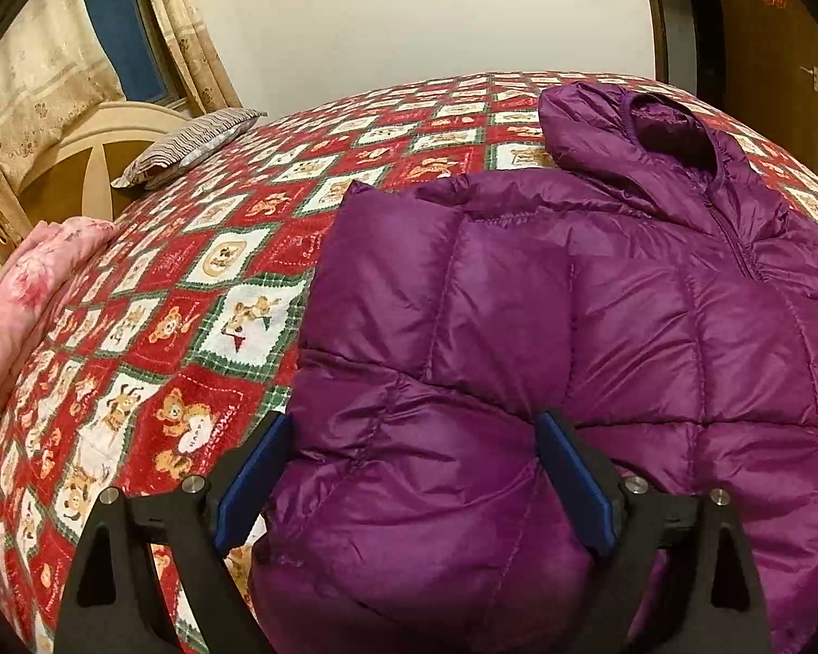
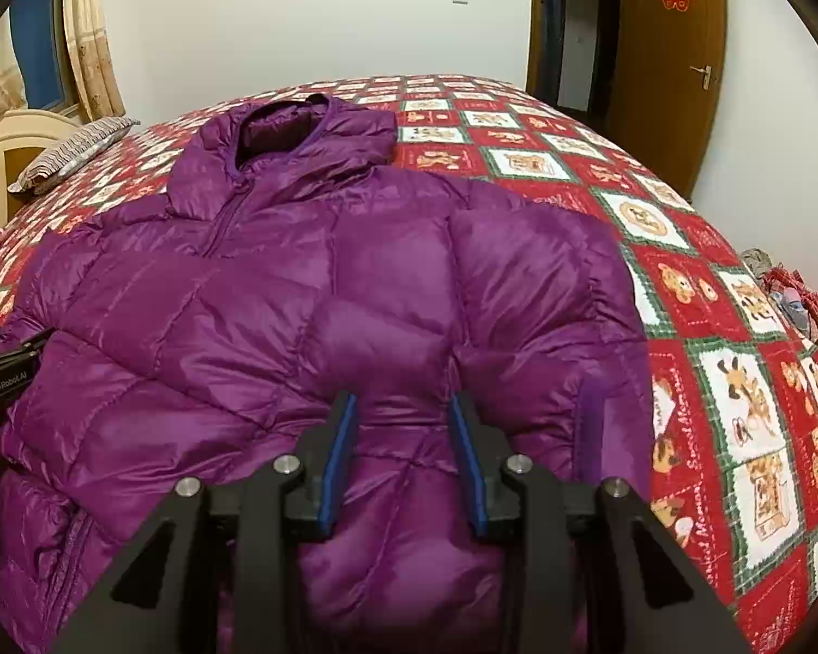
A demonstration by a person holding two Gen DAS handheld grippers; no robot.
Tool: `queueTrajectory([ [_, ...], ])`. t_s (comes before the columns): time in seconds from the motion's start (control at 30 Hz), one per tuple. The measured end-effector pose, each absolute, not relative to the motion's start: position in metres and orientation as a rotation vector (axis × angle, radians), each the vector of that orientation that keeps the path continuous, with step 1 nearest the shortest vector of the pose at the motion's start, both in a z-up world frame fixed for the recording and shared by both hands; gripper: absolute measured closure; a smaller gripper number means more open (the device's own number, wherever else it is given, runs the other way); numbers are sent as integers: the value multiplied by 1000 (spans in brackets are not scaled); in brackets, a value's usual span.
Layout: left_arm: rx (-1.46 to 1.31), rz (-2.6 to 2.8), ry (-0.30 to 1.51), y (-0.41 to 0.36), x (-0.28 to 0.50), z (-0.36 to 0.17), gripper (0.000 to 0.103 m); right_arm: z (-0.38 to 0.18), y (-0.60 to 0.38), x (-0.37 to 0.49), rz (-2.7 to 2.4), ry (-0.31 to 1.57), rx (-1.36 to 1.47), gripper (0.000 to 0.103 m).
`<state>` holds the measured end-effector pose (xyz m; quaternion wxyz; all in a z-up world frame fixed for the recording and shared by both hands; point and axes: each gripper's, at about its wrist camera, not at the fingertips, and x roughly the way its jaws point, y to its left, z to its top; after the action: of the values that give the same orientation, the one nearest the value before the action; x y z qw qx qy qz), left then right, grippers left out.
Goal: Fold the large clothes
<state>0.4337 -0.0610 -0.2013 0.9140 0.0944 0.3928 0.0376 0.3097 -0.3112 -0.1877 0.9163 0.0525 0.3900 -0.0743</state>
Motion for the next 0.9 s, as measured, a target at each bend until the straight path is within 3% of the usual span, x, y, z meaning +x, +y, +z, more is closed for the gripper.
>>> queueTrajectory([
  [0.9, 64, 103, 845, -40, 420, -205, 5, -189, -311, 310, -133, 793, 93, 65],
])
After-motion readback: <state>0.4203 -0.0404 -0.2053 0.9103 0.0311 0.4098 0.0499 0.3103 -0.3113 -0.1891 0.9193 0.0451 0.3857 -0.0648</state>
